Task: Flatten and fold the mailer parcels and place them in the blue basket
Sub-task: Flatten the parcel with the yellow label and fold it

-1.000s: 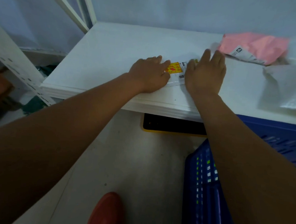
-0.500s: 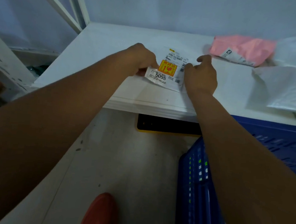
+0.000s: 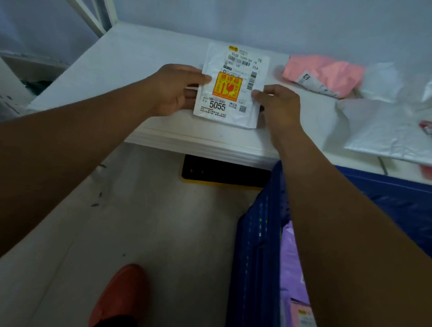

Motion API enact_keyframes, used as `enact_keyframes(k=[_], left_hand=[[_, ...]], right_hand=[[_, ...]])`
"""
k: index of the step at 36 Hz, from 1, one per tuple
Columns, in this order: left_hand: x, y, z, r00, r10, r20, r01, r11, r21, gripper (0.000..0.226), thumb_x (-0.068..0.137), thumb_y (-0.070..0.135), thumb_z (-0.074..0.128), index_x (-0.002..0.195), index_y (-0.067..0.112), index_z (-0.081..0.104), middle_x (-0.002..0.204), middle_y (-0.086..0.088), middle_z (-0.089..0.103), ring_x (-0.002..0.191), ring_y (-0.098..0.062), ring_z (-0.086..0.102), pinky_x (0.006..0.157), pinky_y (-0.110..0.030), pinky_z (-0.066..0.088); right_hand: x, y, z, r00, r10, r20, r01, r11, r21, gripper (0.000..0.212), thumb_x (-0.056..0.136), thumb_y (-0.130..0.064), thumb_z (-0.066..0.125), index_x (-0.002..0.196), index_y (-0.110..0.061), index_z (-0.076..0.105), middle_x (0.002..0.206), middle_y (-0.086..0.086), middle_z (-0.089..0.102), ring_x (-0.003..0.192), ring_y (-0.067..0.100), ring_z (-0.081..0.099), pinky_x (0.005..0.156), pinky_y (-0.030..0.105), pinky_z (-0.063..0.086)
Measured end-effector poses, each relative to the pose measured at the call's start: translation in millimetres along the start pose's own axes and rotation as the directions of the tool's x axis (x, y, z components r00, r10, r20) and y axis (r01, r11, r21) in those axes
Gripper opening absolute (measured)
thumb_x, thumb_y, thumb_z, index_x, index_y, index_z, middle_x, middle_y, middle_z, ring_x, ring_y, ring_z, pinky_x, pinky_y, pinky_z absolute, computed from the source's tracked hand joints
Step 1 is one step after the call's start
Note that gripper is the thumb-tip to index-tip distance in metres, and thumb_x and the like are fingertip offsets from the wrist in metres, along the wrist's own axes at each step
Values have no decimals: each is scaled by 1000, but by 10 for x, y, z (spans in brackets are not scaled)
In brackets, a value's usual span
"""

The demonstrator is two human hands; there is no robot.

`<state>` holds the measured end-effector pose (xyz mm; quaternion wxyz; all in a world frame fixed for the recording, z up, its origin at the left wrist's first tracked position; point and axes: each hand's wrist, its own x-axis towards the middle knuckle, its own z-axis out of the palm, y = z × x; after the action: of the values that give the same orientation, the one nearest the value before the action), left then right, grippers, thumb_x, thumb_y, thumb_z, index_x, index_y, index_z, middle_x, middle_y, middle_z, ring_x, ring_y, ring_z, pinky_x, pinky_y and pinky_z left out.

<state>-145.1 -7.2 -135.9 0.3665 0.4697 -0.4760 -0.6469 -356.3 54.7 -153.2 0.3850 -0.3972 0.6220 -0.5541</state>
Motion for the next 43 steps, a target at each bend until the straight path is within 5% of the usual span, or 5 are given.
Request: enact_keyframes(k=[13,18,25,35,43], left_hand=[[-724,50,272,995,60,84,-69,992,107,44,87,11,73,126,-3,60,115,-16,71,103,-31,71,84,-43,60],[-1091,-26,591,986,84,145,-103,987,127,11,89,10,70,99,7,67,111,-15,73,100,-29,72,82,-39,60],[-1651,-232,1099,981,49,187,-77,986,146,16,88,8,70,102,1,67,111,-16,73,100,-27,72,74,-32,60],[-1998,-575,2086,956,-129,265,38,945,324,7,85,2,72,91,0,68,105,-17,74,99,-26,72,77,-35,62],[-1910,-1224,2953,859,-389,332,145,808,572,26,83,5,76,105,-7,69,104,-16,75,99,-25,72,80,-37,61]], right_hand=[[-609,-295,-715,988,70,135,-72,997,5,8,86,-4,72,80,-7,67,83,12,73,67,23,67,63,32,57],[-930,-406,-1208,980,59,188,-57,998,-13,5,86,-4,72,83,-4,67,83,16,73,71,27,68,64,33,58],[-1420,-281,-1869,955,127,269,-125,992,-26,5,88,-7,69,93,-4,67,89,13,75,78,25,73,69,32,59],[-1925,255,-2915,912,334,237,-327,942,-72,15,91,-11,66,105,-8,68,103,9,76,96,24,73,77,33,59],[-2144,827,-3753,838,542,63,-525,833,-173,6,88,-6,67,94,-6,71,91,8,75,81,18,71,71,32,59]])
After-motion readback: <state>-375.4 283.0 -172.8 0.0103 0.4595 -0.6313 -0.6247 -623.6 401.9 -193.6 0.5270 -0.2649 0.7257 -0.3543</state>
